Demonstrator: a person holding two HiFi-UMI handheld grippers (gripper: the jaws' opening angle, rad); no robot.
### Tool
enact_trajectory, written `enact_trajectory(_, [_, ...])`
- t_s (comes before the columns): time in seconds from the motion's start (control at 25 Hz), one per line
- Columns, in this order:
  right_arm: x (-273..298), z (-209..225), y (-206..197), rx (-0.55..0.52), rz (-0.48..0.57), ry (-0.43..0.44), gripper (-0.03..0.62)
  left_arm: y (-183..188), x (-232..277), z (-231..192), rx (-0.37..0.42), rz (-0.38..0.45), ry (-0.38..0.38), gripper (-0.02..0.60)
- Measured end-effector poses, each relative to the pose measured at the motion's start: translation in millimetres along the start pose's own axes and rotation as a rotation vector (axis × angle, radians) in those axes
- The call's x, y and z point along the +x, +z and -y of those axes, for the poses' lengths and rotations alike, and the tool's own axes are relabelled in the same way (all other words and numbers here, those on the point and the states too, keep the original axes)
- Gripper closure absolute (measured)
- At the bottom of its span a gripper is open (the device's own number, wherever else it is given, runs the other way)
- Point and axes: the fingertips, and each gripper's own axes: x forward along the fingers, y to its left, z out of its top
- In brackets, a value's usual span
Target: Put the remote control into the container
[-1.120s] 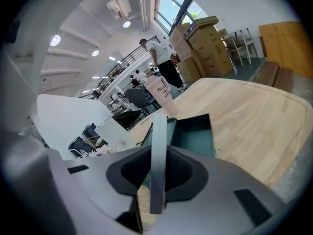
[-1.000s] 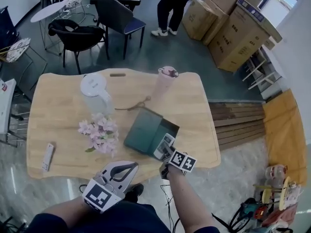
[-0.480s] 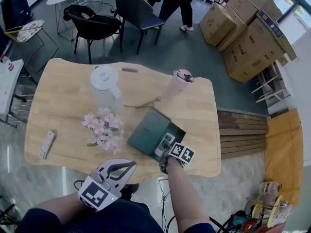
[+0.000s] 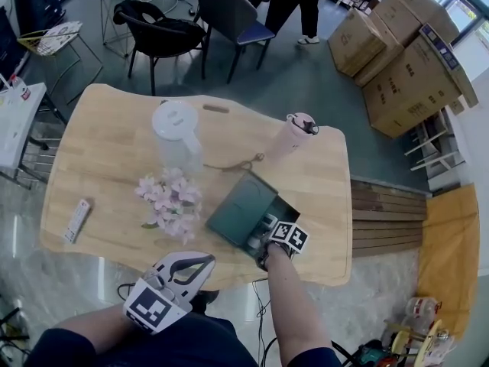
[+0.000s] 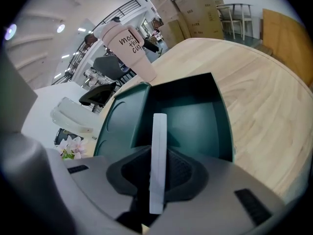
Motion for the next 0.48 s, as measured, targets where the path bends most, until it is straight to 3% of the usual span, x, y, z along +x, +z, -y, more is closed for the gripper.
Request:
enact_trajectory(0.4, [10.0, 6.5, -13.4, 0.040, -0.080, -0.018, 0.505, -3.5, 1.2, 2.7, 0.006, -0.020, 0.009, 0.569])
enact_trajectory(0.48, [10.0, 5.9, -16.5, 0.034, -0.105, -0.014, 0.455, -2.1, 1.7, 4.8, 0.000, -0.021, 0.006, 0.569])
